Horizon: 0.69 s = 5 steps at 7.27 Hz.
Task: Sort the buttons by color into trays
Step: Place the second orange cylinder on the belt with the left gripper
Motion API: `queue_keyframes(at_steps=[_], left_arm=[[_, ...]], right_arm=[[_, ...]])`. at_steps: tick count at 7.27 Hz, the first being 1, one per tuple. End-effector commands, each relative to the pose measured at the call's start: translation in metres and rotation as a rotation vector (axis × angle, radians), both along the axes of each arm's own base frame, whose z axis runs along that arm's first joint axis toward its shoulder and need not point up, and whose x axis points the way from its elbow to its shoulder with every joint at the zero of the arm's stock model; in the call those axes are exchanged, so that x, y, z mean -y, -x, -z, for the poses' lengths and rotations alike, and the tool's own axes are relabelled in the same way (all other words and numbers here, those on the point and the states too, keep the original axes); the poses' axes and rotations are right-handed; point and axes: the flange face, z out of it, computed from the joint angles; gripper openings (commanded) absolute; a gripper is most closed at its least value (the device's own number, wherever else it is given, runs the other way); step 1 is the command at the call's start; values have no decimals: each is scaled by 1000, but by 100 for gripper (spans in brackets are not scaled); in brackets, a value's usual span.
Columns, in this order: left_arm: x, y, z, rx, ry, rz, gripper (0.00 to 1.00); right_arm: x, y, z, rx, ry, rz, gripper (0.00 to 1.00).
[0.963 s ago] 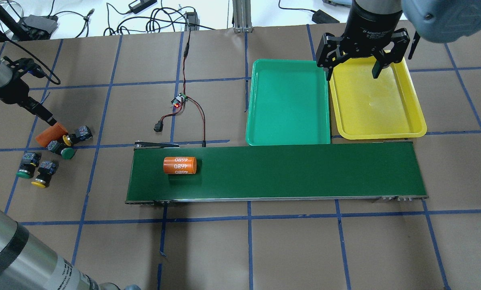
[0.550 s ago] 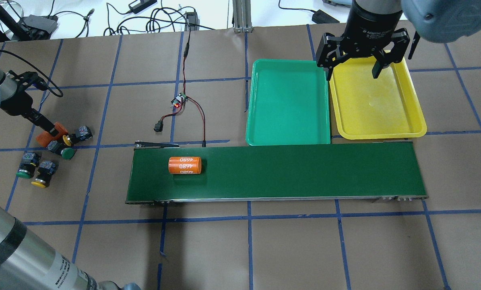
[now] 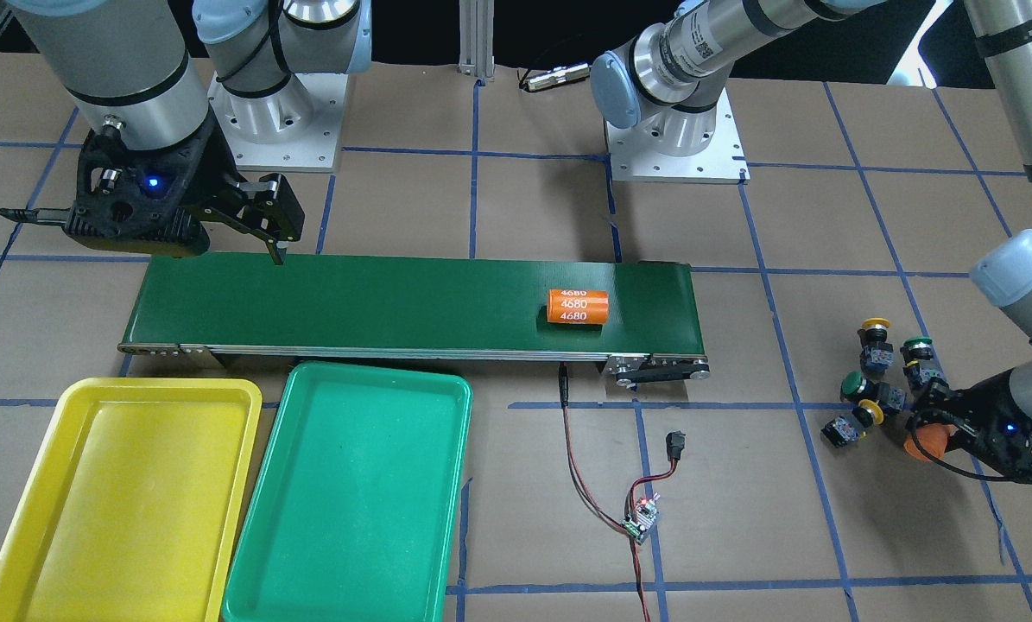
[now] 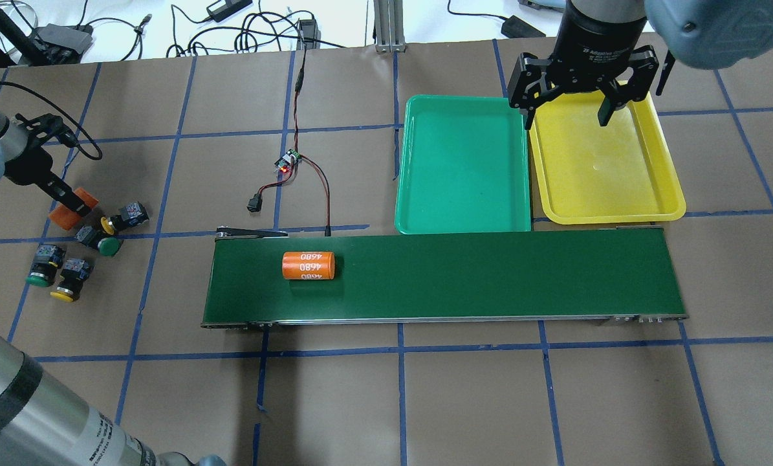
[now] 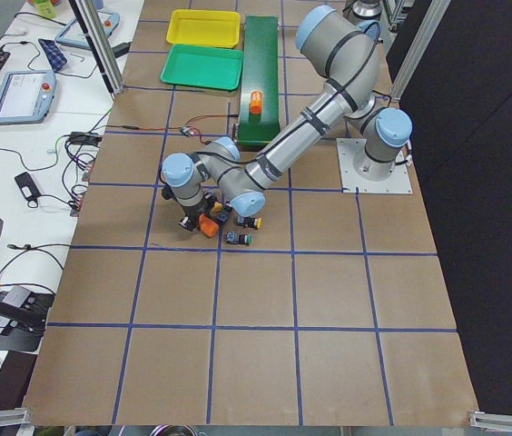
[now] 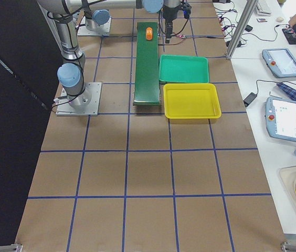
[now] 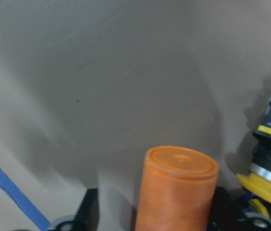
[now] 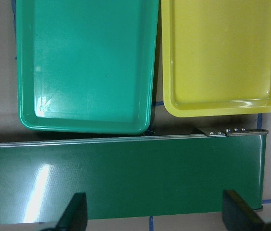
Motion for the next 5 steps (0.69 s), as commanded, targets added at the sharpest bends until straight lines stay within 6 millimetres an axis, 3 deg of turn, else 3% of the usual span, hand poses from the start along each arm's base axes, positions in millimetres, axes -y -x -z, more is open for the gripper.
queue_keyframes(at_steps=[1, 2, 3, 4, 5], left_arm=[[-14, 63, -77, -36, -43, 58, 0], [-24, 143, -103, -61, -86, 187, 0], [-44, 227, -116, -59, -91, 309, 0], [-78, 293, -104, -61, -122, 381, 0], [-107, 336, -91, -50, -125, 430, 0]], right_arm=[[0, 0, 0, 0, 0, 0, 100], [0, 0, 0, 0, 0, 0, 100], [0, 0, 0, 0, 0, 0, 100], [0, 0, 0, 0, 0, 0, 100], [0, 0, 0, 0, 0, 0, 100]])
